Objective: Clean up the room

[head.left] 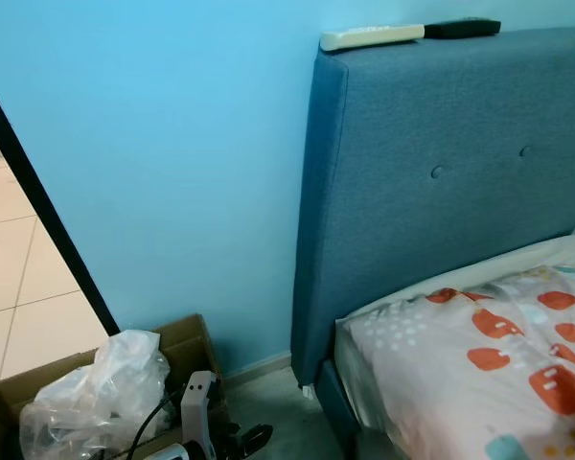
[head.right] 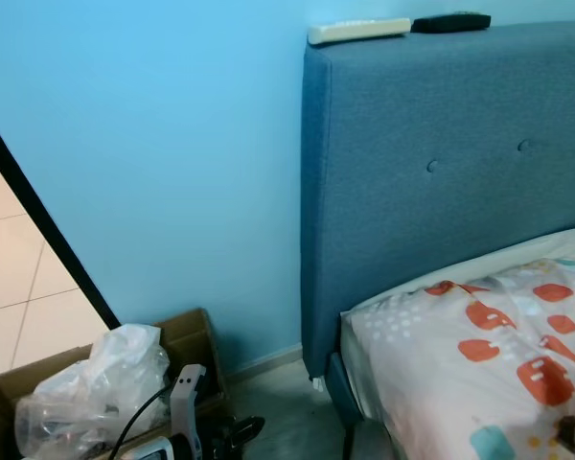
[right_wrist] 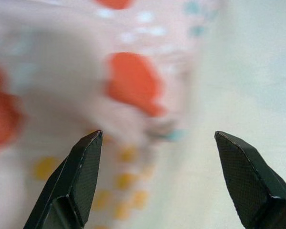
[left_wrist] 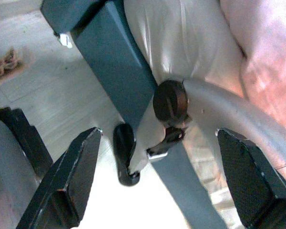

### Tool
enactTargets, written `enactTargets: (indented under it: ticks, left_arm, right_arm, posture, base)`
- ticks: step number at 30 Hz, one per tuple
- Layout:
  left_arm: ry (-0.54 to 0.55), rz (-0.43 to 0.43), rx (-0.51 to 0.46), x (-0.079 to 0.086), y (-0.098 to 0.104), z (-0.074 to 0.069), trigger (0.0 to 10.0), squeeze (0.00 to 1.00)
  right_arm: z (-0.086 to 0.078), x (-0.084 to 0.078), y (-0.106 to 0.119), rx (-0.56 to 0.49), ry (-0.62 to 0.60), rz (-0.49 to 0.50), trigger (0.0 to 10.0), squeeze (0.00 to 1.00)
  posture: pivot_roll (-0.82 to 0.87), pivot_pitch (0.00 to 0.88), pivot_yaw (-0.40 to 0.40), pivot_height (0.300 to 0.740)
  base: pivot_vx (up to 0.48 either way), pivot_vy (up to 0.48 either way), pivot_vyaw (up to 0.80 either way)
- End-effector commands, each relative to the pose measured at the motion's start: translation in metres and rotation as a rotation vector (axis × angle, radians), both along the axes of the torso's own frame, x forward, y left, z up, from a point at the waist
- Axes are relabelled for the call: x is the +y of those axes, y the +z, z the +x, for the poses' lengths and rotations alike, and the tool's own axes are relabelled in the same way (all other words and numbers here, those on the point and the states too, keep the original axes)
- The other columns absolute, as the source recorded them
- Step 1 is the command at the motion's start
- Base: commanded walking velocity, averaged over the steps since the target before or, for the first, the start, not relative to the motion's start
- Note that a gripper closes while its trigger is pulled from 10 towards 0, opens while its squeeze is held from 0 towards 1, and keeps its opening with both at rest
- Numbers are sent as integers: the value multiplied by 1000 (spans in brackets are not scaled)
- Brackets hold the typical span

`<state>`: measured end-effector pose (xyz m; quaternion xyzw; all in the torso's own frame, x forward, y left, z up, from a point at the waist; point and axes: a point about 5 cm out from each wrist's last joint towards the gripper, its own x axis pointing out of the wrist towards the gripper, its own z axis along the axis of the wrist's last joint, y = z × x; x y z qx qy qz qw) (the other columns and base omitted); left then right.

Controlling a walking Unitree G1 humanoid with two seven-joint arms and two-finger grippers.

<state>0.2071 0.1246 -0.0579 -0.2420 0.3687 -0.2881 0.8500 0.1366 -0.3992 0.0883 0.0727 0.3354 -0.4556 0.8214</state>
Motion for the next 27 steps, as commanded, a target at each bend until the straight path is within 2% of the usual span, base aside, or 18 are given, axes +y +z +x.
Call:
enactTargets:
  ticks: [1, 2, 3, 4, 5, 7, 9, 11, 12, 14, 16, 18, 19, 23, 25, 27]
  left_arm:
    - [-12, 14, 10, 4, -3, -5, 10000, 0]
    - [-12, 14, 10, 4, -3, -5, 10000, 0]
    - [-14, 17, 12, 4, -4, -6, 10000, 0]
    - [-14, 17, 12, 4, -4, -6, 10000, 0]
    - [-13, 18, 14, 5, -4, -7, 10000, 0]
    - [-14, 25, 18, 6, -5, -9, 10000, 0]
    - [-16, 28, 18, 7, -5, -9, 10000, 0]
    - [-15, 34, 17, 6, -6, -10, 10000, 0]
    - [-15, 34, 17, 6, -6, -10, 10000, 0]
    - [-12, 38, 14, 6, -5, -9, 10000, 0]
    - [-12, 39, 12, 7, -5, -9, 10000, 0]
    - [-6, 40, 11, 8, -5, -9, 10000, 0]
    - [3, 45, 10, 10, -5, -9, 10000, 0]
    - [3, 49, 9, 12, -5, -9, 10000, 0]
    - [12, 57, 2, 16, -5, -9, 10000, 0]
    - [19, 61, -4, 18, -5, -8, 10000, 0]
  right_arm:
    - [-14, -13, 23, 52, -59, -92, 10000, 0]
    - [-14, -13, 23, 52, -59, -92, 10000, 0]
    - [-23, -19, 29, 89, -90, -127, 10000, 0]
    - [-23, -19, 29, 89, -90, -127, 10000, 0]
    - [-32, -21, 28, 113, -123, -137, 10000, 0]
    - [-43, -18, 13, 105, -209, -120, 10000, 0]
    - [-45, -15, 7, 88, -242, -109, 10000, 0]
    - [-48, -9, -15, 96, -334, -90, 10000, 0]
    - [-48, -9, -15, 96, -334, -90, 10000, 0]
    - [-51, 2, -34, 136, -386, -73, 10000, 0]
    - [-52, 4, -35, 152, -388, -73, 10000, 0]
    - [-48, 4, -35, 130, -393, -78, 10000, 0]
    - [-37, 2, -35, 90, -396, -105, 10000, 0]
    - [-32, 1, -36, 75, -403, -116, 10000, 0]
    - [-8, -2, -36, 2, -376, -148, 10000, 0]
    - [6, -4, -37, -32, -369, -163, 10000, 0]
  posture:
    - [-58, 65, -30, 561]
    - [-58, 65, -30, 561]
    - [-60, 67, -31, 561]
    - [-60, 67, -31, 561]
    - [-64, 72, -30, 561]
    - [-67, 80, -26, 561]
    - [-67, 82, -24, 561]
    - [-60, 84, -24, 561]
    - [-60, 84, -24, 561]
    - [-51, 88, -25, 561]
    - [-50, 88, -26, 561]
    - [-47, 93, -19, 561]
    - [-43, 95, -17, 561]
    - [-43, 95, -17, 561]
    - [-13, 112, -4, 561]
    - [-10, 114, -4, 561]
  base:
    - [0, 0, 0]
    - [0, 0, 0]
    - [0, 0, 0]
    - [0, 0, 0]
    - [0, 0, 0]
    - [0, 0, 0]
    - [0, 0, 0]
    - [0, 0, 0]
    - [0, 0, 0]
    - [0, 0, 0]
    - [0, 0, 0]
    - [0, 0, 0]
    - [0, 0, 0]
    - [0, 0, 0]
    - [0, 0, 0]
    - [0, 0, 0]
